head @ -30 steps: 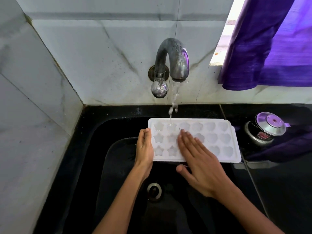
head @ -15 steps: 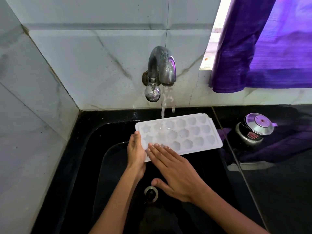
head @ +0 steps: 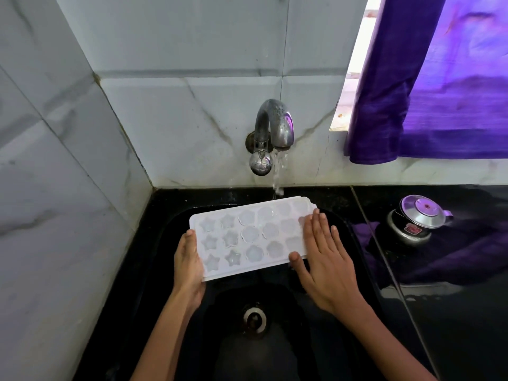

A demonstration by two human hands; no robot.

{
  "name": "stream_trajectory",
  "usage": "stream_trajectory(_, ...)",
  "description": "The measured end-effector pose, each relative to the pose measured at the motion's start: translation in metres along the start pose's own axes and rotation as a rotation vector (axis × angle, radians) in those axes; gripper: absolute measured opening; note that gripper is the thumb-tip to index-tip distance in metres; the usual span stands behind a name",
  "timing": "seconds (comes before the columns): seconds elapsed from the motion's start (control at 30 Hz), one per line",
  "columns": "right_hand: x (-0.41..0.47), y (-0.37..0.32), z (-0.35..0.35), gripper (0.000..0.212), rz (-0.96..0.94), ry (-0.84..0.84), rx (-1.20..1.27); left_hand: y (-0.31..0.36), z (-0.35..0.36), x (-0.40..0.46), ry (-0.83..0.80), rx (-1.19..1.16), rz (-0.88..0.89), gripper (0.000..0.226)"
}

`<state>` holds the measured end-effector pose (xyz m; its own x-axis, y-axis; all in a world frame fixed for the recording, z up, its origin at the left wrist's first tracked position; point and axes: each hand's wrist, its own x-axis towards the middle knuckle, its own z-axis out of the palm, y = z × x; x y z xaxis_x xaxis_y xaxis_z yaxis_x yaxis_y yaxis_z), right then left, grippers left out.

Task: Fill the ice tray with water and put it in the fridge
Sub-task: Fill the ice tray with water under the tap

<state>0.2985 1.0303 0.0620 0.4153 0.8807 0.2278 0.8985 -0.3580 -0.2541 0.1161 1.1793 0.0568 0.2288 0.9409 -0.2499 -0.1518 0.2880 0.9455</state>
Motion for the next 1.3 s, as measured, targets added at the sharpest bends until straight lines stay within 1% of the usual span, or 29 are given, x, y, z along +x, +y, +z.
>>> stream_trajectory(0.03,0.000,-0.004,-0.002,0.079,0.070,0.000,0.101,0.000,-0.001,-0.002,0.001,0.003,0.010,0.033)
stream_trajectory(0.1,0.005,-0.006,-0.009,0.075,0.266,-0.071,0.401,0.002,0.000,-0.005,0.005,0.029,0.028,0.035)
stream_trajectory(0.13,0.008,-0.004,-0.013,0.068,0.350,-0.086,0.564,0.003,-0.001,-0.006,0.004,0.046,0.037,0.036)
stream_trajectory(0.17,0.012,0.000,-0.016,0.055,0.401,-0.057,0.701,0.005,-0.001,-0.008,-0.005,0.064,0.050,0.037)
stream_trajectory(0.2,0.014,0.005,-0.018,0.041,0.431,-0.011,0.793,0.005,-0.002,-0.011,-0.009,0.087,0.068,0.036)
stream_trajectory(0.23,0.017,0.010,-0.020,0.032,0.454,0.017,0.852,0.006,-0.003,-0.012,-0.013,0.114,0.093,0.034)
stream_trajectory(0.33,0.013,0.019,-0.021,0.029,0.510,-0.006,0.956,0.009,-0.006,-0.018,-0.004,0.240,0.199,0.032)
stream_trajectory(0.4,0.004,0.019,-0.021,0.028,0.513,0.008,0.969,0.009,-0.007,-0.026,0.006,0.316,0.265,0.032)
stream_trajectory(0.5,-0.012,0.017,-0.015,0.022,0.514,0.039,1.007,0.006,-0.010,-0.038,-0.011,0.337,0.258,0.030)
stream_trajectory(0.6,-0.031,0.016,-0.002,0.020,0.492,0.053,1.028,-0.002,-0.015,-0.053,-0.027,0.316,0.125,0.041)
stream_trajectory(0.67,-0.047,0.016,0.010,0.025,0.488,0.058,1.012,-0.009,-0.017,-0.065,-0.043,0.187,-0.006,0.046)
stream_trajectory(0.73,-0.064,0.016,0.024,0.032,0.484,0.075,0.977,-0.020,-0.023,-0.074,-0.052,0.074,-0.098,0.052)
stream_trajectory(0.8,-0.079,0.015,0.036,0.039,0.473,0.098,0.945,-0.031,-0.033,-0.078,-0.035,0.035,-0.171,0.061)
stream_trajectory(0.87,-0.093,0.015,0.046,0.044,0.441,0.115,0.910,-0.044,-0.047,-0.085,-0.036,0.038,-0.229,0.064)
stream_trajectory(1.0,-0.111,0.018,0.050,0.035,0.345,0.128,0.806,-0.058,-0.067,-0.098,-0.095,-0.013,-0.351,0.053)
stream_trajectory(1.07,-0.116,0.020,0.046,0.033,0.333,0.132,0.813,-0.062,-0.070,-0.100,-0.154,-0.038,-0.394,0.044)
stream_trajectory(1.1,-0.119,0.020,0.043,0.036,0.314,0.136,0.813,-0.063,-0.071,-0.099,-0.163,-0.052,-0.421,0.043)
stream_trajectory(1.13,-0.120,0.021,0.039,0.044,0.290,0.149,0.797,-0.060,-0.070,-0.098,-0.147,-0.064,-0.442,0.042)
stream_trajectory(1.2,-0.120,0.026,0.037,0.060,0.213,0.179,0.729,-0.050,-0.066,-0.091,-0.106,-0.011,-0.445,0.037)
stream_trajectory(1.23,-0.118,0.031,0.038,0.059,0.186,0.189,0.706,-0.045,-0.065,-0.086,-0.098,0.032,-0.445,0.035)
stream_trajectory(1.3,-0.113,0.036,0.034,0.041,0.144,0.177,0.658,-0.033,-0.058,-0.083,-0.110,0.110,-0.432,0.032)
